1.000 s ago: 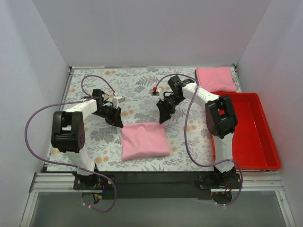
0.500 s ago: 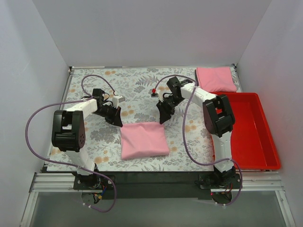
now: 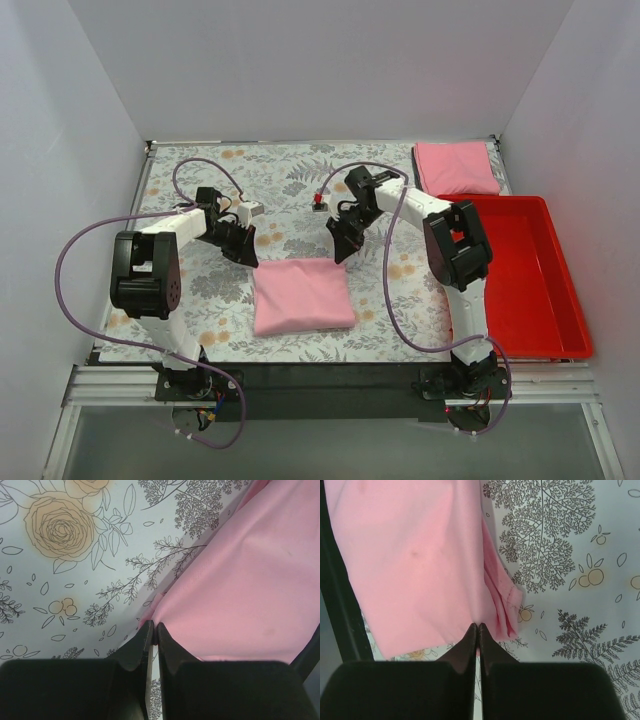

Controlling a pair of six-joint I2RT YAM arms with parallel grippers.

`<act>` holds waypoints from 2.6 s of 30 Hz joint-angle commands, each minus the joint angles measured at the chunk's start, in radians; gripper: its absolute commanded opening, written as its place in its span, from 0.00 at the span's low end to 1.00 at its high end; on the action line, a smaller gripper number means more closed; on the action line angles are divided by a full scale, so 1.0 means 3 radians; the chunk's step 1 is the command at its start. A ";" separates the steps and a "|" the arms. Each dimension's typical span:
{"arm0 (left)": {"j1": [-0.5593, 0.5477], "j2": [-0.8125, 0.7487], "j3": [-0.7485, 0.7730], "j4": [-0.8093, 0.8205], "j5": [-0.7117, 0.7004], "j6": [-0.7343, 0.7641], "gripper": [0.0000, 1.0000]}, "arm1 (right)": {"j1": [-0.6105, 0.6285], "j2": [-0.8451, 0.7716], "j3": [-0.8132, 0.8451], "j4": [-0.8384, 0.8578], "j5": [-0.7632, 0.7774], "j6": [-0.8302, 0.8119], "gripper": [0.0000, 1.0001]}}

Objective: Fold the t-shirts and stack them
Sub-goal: Fold the tshirt

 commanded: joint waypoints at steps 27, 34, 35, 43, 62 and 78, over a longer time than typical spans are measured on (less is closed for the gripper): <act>0.0366 0.0637 0.1044 0.0564 -0.0122 -0.0363 0.27 | -0.0229 0.0359 0.0814 0.0685 0.0731 0.0929 0.42; 0.0316 -0.0195 0.0739 0.0430 0.0645 -0.1114 0.37 | -0.0306 -0.0204 0.0594 0.0762 0.0006 0.1393 0.57; 0.0285 -0.0257 0.0642 0.0461 0.0818 -0.1424 0.36 | -0.0296 -0.0316 0.0406 0.0828 -0.0077 0.1511 0.55; -0.0380 -0.0555 -0.0448 0.1197 0.1142 -0.2910 0.26 | 0.0021 -0.0608 -0.0775 0.1942 -0.0951 0.3172 0.10; 0.0376 0.0703 -0.1113 0.1157 0.1172 -0.2629 0.28 | -0.0035 -0.0020 -0.1891 0.2404 -0.0323 0.3522 0.16; 0.0413 -0.0278 -0.0668 0.0968 0.1715 -0.2220 0.29 | -0.0040 -0.0798 -0.1237 0.2542 -0.0697 0.3026 0.19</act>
